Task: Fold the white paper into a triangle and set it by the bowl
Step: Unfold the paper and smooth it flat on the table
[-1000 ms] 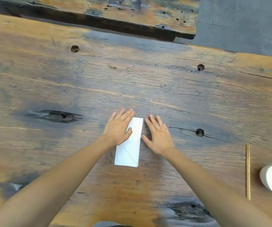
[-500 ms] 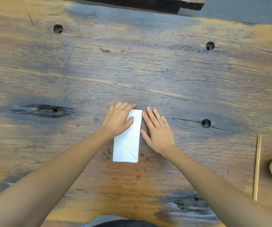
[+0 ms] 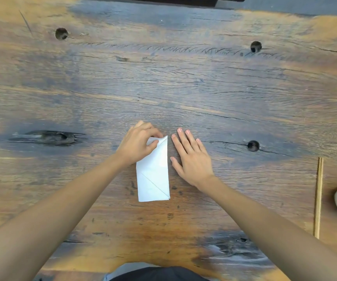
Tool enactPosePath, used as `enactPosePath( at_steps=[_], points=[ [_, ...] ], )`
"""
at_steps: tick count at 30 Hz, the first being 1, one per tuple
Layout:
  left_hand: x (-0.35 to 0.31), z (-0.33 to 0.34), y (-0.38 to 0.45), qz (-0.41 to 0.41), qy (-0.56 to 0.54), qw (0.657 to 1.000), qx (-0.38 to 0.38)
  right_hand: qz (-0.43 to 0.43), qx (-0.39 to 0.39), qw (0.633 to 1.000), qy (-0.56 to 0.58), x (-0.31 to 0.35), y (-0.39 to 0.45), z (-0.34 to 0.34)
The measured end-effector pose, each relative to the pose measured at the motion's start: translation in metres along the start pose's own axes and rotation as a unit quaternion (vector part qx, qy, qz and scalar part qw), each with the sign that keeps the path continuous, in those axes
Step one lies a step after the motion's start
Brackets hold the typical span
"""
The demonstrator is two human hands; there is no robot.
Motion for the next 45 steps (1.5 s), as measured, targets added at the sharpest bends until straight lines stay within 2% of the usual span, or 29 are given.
enactPosePath(
  at_steps=[11,23,31,35,40,45],
  points=[
    [-0.003,-0.014,-0.004,0.016,0.009,0.998,-0.058,-0.002,0.041,0.999,0.031,0.000,0.000,0.009],
    [-0.003,-0.019,-0.014,0.023,-0.030,0.999,-0.033,-0.036,0.027,0.998,-0.037,0.011,-0.001,0.007],
    [-0.004,-0.034,-0.031,0.038,-0.070,0.995,-0.058,-0.035,0.039,0.998,-0.033,0.012,0.000,0.005],
    [0.000,-0.044,-0.043,-0.009,-0.116,0.991,-0.071,-0.031,0.062,0.997,-0.033,0.012,0.001,0.006],
    [0.019,-0.056,-0.057,-0.085,-0.126,0.979,-0.136,-0.022,0.072,0.997,-0.023,0.014,0.001,0.004],
    [0.035,-0.058,-0.074,-0.117,-0.203,0.964,-0.125,-0.016,0.082,0.996,-0.020,0.014,0.001,0.004]
  ],
)
Point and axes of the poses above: each hand's wrist, its own y-axis towards the middle knuckle, its own z-axis out of the palm, x = y × z, the point moved 9 cm from there along y, towards the middle knuckle, and after that the axes turned 8 degrees about -y, right-handed, at the moved point
